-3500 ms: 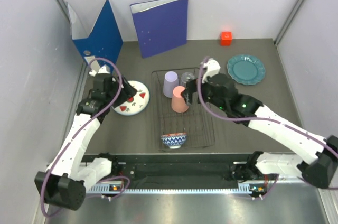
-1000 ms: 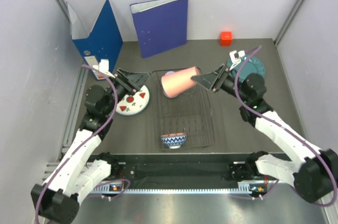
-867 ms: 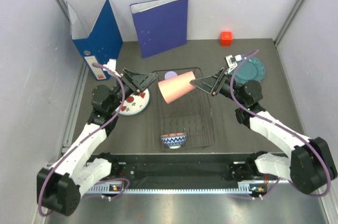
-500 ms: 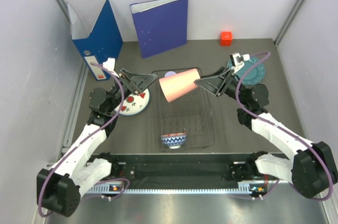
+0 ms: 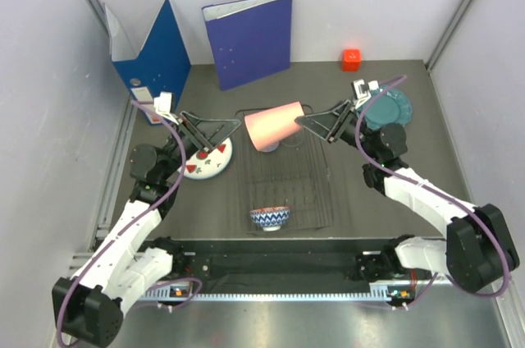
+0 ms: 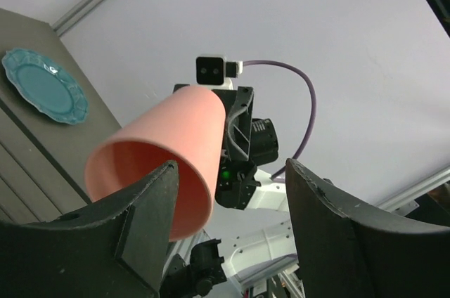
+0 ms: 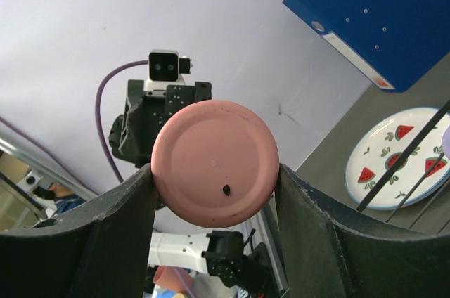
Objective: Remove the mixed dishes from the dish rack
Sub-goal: Pick up the cup from the dish rack.
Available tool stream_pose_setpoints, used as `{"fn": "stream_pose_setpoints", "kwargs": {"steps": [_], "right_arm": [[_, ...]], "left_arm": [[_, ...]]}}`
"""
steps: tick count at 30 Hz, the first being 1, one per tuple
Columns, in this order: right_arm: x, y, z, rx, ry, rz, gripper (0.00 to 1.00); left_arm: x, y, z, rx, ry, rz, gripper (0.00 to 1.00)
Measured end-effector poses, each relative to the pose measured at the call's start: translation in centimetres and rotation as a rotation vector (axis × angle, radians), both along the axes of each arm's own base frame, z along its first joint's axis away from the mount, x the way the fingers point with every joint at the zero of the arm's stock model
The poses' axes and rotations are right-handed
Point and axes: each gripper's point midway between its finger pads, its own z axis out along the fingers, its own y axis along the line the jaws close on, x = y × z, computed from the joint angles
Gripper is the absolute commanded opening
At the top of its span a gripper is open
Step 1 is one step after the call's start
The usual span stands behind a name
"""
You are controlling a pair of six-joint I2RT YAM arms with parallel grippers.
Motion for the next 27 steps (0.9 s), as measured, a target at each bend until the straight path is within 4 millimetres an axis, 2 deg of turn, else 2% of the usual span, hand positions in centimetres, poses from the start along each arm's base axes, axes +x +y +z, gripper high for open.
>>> {"fn": "stream_pose_setpoints", "kwargs": {"steps": [6, 9, 14, 19, 21, 22, 23, 24, 25, 26, 27], "right_arm": [[0.8, 0.8, 0.5, 0.006, -0.007, -0.002, 0.00], [0.9, 1.2, 0.7, 0.008, -0.011, 0.004, 0.00], [0.9, 2.4, 0.2, 0.002, -0.007, 0.031, 0.00], [0.7, 2.9, 0.0, 0.004, 0.001, 0.044, 0.00], [0.7, 2.9, 0.0, 0.004, -0.003, 0.045, 0.00], [0.7, 2.9, 0.0, 0.004, -0.005, 0.044, 0.04], [0.7, 2.9, 0.0, 0.002, -0.004, 0.043, 0.17], [0.7, 2.9, 0.0, -0.001, -0.004, 0.042, 0.35], [0.7, 2.9, 0.0, -0.004, -0.005, 0.040, 0.67], [0.7, 2.8, -0.1, -0.011, -0.003, 0.036, 0.79], [0.7, 2.8, -0.4, -0.027, 0.000, 0.029, 0.86]], "left_arm": [[-0.6, -0.6, -0.2, -0.005, 0.017, -0.037, 0.67], [-0.7, -0.9, -0.6, -0.002, 0.028, -0.049, 0.62], [-0.6, -1.4, -1.2, 0.000, 0.053, -0.067, 0.31], [-0.1, -1.6, -2.0, 0.012, 0.080, -0.064, 0.14], [0.0, -1.6, -2.1, 0.015, 0.082, -0.063, 0.00], [0.0, -1.6, -2.1, 0.015, 0.082, -0.063, 0.00], [0.0, -1.6, -2.1, 0.017, 0.079, -0.062, 0.00], [0.0, -1.6, -2.1, 0.017, 0.079, -0.062, 0.00], [0.0, -1.6, -2.2, 0.019, 0.079, -0.061, 0.00], [0.1, -1.6, -2.3, 0.024, 0.084, -0.058, 0.00], [0.2, -1.7, -2.4, 0.028, 0.089, -0.056, 0.00]]}}
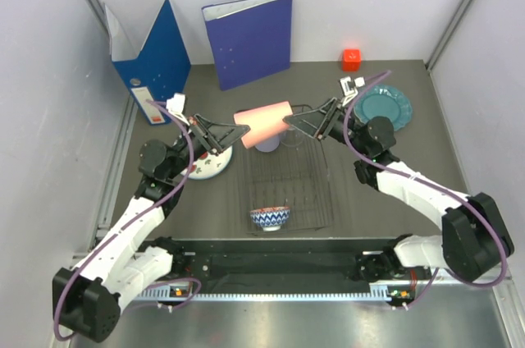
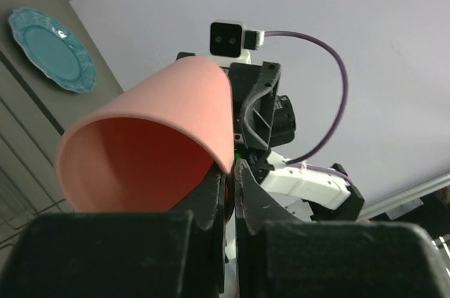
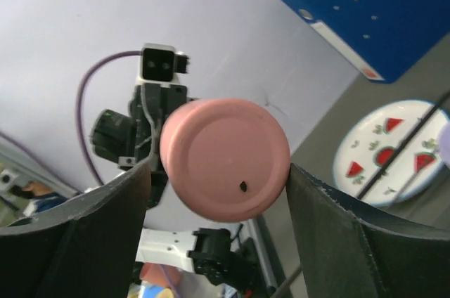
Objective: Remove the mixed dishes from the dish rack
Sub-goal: Pick up the cup from the dish rack, then place the cup at the center of the board.
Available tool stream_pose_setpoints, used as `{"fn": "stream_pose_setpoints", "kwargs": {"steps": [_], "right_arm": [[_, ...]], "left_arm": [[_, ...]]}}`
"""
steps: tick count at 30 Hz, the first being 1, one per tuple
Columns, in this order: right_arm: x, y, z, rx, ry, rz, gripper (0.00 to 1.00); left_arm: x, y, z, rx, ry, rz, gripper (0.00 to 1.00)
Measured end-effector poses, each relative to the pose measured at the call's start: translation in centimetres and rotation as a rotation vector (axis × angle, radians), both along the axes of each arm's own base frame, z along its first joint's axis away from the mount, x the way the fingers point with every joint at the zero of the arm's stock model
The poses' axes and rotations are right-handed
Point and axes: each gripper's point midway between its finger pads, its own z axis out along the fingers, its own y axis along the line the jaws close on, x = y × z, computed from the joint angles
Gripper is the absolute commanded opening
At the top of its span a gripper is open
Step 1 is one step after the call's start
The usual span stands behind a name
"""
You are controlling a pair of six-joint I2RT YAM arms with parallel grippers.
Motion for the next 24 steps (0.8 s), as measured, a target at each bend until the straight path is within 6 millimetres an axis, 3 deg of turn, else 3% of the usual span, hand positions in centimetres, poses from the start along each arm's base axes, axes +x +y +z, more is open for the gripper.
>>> {"fn": "stream_pose_setpoints", "kwargs": {"steps": [1, 2, 5, 8, 14, 17, 20, 24], "right_arm": [[0.1, -0.1, -0.4, -0.024, 0.005, -0.015, 0.96], [0.4, -0.2, -0.8, -0.049, 0.014, -0.034, 1.00], [1.0, -0.7, -2.0, -0.124, 0.029, -0.106, 1.00], [1.9, -2.3, -3.0, -0.216, 0.060, -0.235, 1.00], [4.4, -7.2, -1.9, -0.376, 0.092, -0.556, 1.00], [4.8, -9.5, -2.7, -0.465, 0.118, -0.668, 1.00], [4.8, -10.8, -4.7, -0.552, 0.161, -0.714, 1.00], [4.5, -11.6, -6.6, -0.631, 0.193, -0.727, 1.00]], "left_arm": [[0.1, 0.0, -0.2, 0.012, 0.002, 0.007, 0.00], [0.5, 0.0, -0.4, 0.033, 0.014, 0.025, 0.00], [1.7, 0.3, -0.4, 0.113, 0.039, 0.087, 0.00], [3.3, 1.1, 0.8, 0.203, 0.054, 0.183, 0.00], [7.8, 5.5, 2.5, 0.447, 0.160, 0.508, 0.00], [10.8, 8.2, 2.6, 0.622, 0.225, 0.671, 0.00], [12.6, 10.3, 0.3, 0.804, 0.302, 0.760, 0.00], [13.8, 12.4, -5.7, 1.062, 0.451, 0.769, 0.00]]}}
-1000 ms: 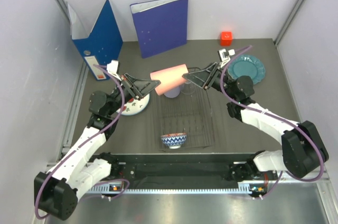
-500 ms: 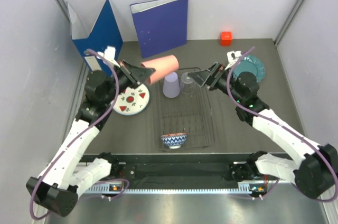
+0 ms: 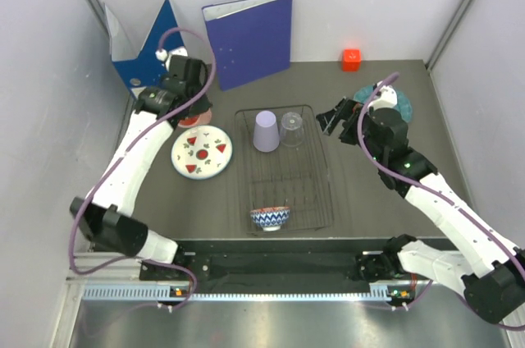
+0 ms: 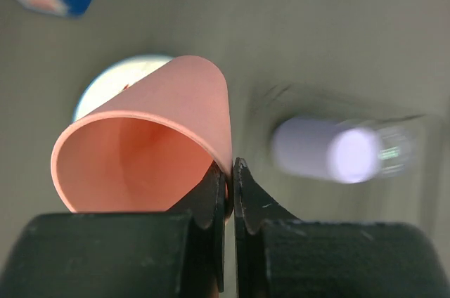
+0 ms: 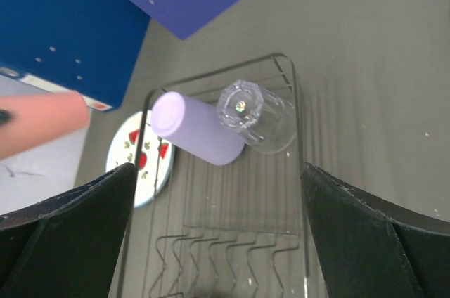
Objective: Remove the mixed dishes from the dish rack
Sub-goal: Place the cup at the center of the board.
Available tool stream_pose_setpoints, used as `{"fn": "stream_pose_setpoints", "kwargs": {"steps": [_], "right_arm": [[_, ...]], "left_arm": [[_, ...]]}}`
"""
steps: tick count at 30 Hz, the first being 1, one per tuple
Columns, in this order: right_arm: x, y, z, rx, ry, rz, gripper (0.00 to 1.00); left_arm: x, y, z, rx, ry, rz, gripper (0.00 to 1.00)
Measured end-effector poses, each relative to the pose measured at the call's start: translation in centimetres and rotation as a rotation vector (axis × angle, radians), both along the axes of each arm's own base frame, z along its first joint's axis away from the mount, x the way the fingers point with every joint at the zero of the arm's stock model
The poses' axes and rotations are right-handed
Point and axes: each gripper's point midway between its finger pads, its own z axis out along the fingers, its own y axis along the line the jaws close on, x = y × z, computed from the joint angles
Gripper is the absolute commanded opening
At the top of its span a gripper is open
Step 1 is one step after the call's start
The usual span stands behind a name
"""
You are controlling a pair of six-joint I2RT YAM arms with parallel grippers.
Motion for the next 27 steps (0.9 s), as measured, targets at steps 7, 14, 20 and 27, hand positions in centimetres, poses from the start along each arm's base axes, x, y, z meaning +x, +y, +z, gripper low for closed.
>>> {"fn": "stream_pose_setpoints", "kwargs": {"steps": [7, 14, 20, 27], "right_arm": [[-0.4, -0.4, -0.7, -0.036, 0.014, 0.005, 1.00], [-1.2, -0.7, -2.1, -0.045, 0.030, 0.008, 1.00], [-1.4, -0.5, -2.9, -0.048, 0.046, 0.025, 0.99], [-1.2, -0.1, -3.7, -0.054, 0.070, 0.038, 1.00]], "left_arm": [[0.4, 1.6, -10.0, 0.144, 0.352, -0.018, 0.00], [0.6, 2.1, -14.3, 0.172, 0.500, -0.056, 0.00], [0.8, 2.7, -15.9, 0.160, 0.555, -0.073, 0.00], [1.1, 2.9, -17.4, 0.154, 0.618, -0.080, 0.07]]}}
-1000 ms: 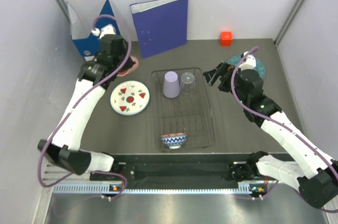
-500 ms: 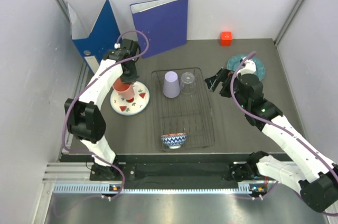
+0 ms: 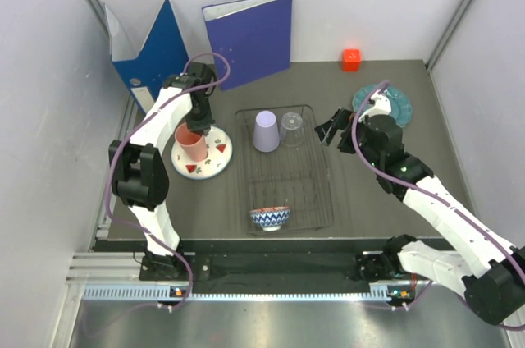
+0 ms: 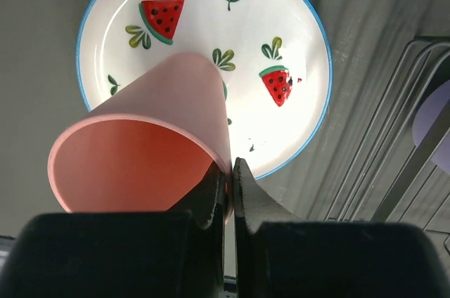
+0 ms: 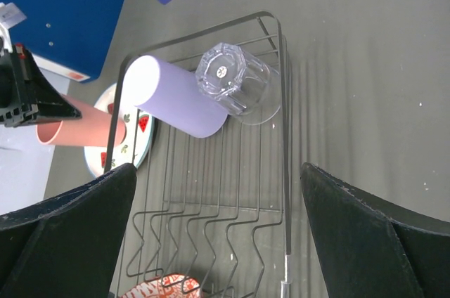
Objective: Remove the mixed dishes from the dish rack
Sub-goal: Place the cup at the center of the board, then pick up the cup from the dish rack.
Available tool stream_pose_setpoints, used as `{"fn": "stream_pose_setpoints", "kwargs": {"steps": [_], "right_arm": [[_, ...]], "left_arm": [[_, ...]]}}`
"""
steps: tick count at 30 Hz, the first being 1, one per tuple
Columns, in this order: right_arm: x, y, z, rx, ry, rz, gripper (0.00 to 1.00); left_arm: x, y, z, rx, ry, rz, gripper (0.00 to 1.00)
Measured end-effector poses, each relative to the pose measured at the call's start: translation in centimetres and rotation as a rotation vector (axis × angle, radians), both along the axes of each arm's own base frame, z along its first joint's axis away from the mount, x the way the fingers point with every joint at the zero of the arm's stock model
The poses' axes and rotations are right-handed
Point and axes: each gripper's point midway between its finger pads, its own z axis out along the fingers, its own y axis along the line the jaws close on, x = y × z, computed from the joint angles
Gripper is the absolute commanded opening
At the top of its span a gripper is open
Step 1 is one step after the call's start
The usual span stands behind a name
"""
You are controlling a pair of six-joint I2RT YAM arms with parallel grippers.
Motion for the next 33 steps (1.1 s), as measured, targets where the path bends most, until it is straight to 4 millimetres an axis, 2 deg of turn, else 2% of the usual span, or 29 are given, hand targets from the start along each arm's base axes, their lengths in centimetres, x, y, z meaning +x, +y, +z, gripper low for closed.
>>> {"fn": "stream_pose_setpoints", "kwargs": {"steps": [2, 3, 5, 6, 8, 11, 15, 16, 17, 19, 20, 22, 25, 27, 29, 31, 33], "right_arm": [[0.1, 0.1, -0.2, -0.002, 0.005, 0.001, 1.00], [0.1, 0.1, -0.2, -0.002, 0.006, 0.003, 1.00], [0.2, 0.2, -0.4, -0.003, 0.009, 0.005, 1.00], [0.2, 0.3, -0.4, -0.003, 0.010, 0.007, 1.00], [0.2, 0.5, -0.5, -0.003, 0.012, 0.012, 1.00], [0.3, 0.7, -0.7, -0.004, 0.016, 0.018, 1.00], [0.2, 0.8, -0.7, -0.004, 0.016, 0.021, 1.00], [0.2, 0.8, -0.7, -0.004, 0.016, 0.022, 1.00], [0.2, 0.8, -0.7, -0.005, 0.015, 0.022, 1.00], [0.2, 0.7, -0.4, -0.005, 0.006, 0.016, 1.00], [0.2, 0.5, -0.2, -0.005, -0.002, 0.010, 1.00], [0.1, 0.1, 0.5, -0.005, -0.027, -0.002, 1.00], [-0.1, -0.6, 1.4, -0.014, -0.062, -0.022, 1.00], [-0.1, -1.0, 1.4, -0.034, -0.065, -0.033, 1.00], [-0.2, -1.4, 0.9, -0.056, -0.053, -0.044, 1.00], [-0.4, -1.8, 0.5, -0.078, -0.040, -0.053, 1.00], [-0.7, -2.3, 0.4, -0.091, -0.036, -0.063, 1.00]], "left_arm": [[0.0, 0.0, 0.0, 0.000, 0.001, -0.002, 0.17], [0.0, 0.0, 0.0, 0.000, 0.000, -0.004, 0.26], [0.1, -0.1, 0.3, -0.003, -0.004, -0.011, 0.33], [0.2, -0.2, 0.6, -0.007, -0.009, -0.011, 0.43], [0.8, -0.4, 1.7, -0.018, -0.035, -0.015, 0.47], [2.4, -0.8, 4.5, -0.041, -0.116, -0.018, 0.57], [3.6, -1.2, 8.0, -0.064, -0.214, -0.022, 0.63], [3.7, -1.3, 8.8, -0.072, -0.236, -0.022, 0.69], [3.8, -1.4, 9.8, -0.083, -0.264, -0.016, 0.82], [3.5, -1.9, 11.7, -0.110, -0.326, -0.020, 0.90], [3.4, -2.3, 12.7, -0.129, -0.375, -0.021, 0.99], [2.6, -4.0, 14.4, -0.174, -0.474, -0.056, 0.99], [-0.4, -9.0, 15.8, -0.248, -0.574, -0.198, 0.99], [-1.3, -12.4, 15.8, -0.273, -0.596, -0.295, 0.99], [-0.8, -15.5, 14.5, -0.275, -0.594, -0.356, 0.99], [0.2, -17.5, 11.6, -0.240, -0.556, -0.380, 0.99], [0.9, -18.5, 8.0, -0.197, -0.491, -0.392, 0.99]]}}
